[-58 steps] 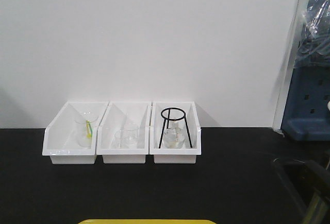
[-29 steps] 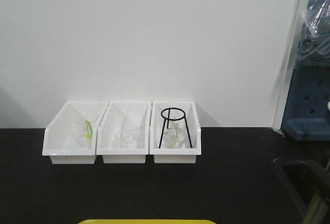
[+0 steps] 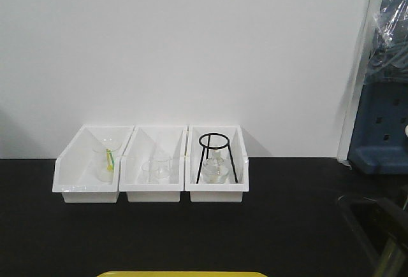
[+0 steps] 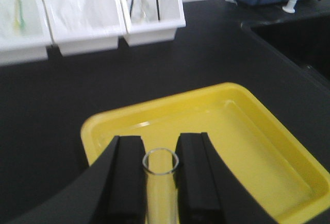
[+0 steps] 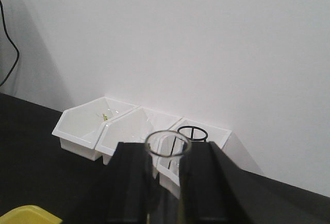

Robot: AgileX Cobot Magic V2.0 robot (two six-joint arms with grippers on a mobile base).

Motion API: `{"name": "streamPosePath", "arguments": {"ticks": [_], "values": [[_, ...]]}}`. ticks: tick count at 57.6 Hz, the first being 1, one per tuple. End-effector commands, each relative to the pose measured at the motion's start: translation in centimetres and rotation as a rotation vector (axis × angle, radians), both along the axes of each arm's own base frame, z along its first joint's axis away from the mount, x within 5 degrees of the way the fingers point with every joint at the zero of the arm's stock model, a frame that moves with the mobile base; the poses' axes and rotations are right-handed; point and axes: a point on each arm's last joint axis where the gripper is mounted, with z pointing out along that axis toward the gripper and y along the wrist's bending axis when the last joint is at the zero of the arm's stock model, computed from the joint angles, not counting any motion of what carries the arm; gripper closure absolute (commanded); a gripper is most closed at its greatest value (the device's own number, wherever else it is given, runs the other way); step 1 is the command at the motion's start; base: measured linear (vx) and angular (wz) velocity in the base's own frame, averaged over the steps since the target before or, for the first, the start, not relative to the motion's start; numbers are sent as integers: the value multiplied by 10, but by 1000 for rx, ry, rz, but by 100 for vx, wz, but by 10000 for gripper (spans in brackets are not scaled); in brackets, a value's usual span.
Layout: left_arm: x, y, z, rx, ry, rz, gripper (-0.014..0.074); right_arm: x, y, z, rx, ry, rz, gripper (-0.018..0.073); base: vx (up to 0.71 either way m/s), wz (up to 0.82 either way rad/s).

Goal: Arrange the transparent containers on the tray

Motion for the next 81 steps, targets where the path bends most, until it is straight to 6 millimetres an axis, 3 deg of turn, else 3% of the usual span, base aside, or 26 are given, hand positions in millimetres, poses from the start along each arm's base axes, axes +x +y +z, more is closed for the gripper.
{"name": "streamPosePath", "arguments": {"ticks": [1,11,18,30,42,60,81], "values": [[22,-10,16,-72,31,17,597,-2,1,11,11,-39,23,571,0,0],[85,-34,6,-42,264,40,597,-2,1,11,11,-39,23,571,0,0],[130,-51,-14,-1,389,43,597,-2,1,11,11,-39,23,571,0,0],[177,-70,-55,63,576,39,597,-2,1,11,11,-38,22,571,0,0],[190,-74,-88,81,693,77,597,-2,1,11,11,-37,20,571,0,0],[199,-75,-117,121,758,99,558,-2,1,11,11,-37,20,571,0,0],[203,-71,-127,212,739,87,295,-2,1,11,12,-38,23,571,0,0]]}}
